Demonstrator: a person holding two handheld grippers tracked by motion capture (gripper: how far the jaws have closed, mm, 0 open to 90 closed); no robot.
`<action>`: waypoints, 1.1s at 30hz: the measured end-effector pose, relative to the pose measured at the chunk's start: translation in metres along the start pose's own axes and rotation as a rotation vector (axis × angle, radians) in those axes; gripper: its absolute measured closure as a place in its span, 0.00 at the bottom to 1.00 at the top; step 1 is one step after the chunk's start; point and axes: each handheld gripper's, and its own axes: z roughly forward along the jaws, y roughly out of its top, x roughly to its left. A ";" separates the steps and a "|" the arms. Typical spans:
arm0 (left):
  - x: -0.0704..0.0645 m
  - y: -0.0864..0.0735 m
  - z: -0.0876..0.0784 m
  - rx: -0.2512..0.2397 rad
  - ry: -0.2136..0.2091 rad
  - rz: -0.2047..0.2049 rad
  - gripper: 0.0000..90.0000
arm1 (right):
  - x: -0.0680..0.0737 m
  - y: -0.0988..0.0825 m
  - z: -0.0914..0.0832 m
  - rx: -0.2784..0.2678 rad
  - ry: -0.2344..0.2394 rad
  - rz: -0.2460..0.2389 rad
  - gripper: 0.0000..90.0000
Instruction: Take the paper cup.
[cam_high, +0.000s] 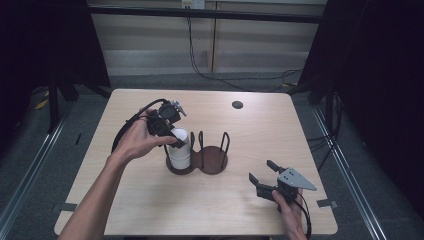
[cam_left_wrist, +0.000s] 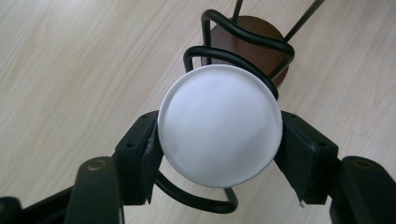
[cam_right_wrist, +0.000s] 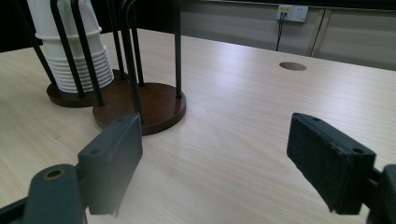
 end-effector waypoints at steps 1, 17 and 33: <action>-0.001 0.000 -0.001 -0.013 0.002 -0.013 0.40 | 0.000 0.000 0.000 -0.002 0.001 0.000 0.20; 0.000 -0.004 -0.016 -0.060 -0.007 -0.029 0.41 | 0.000 0.000 0.000 -0.001 -0.002 -0.001 0.20; 0.000 -0.006 -0.034 -0.113 -0.017 -0.049 0.41 | -0.001 0.000 0.000 -0.002 -0.002 0.008 0.20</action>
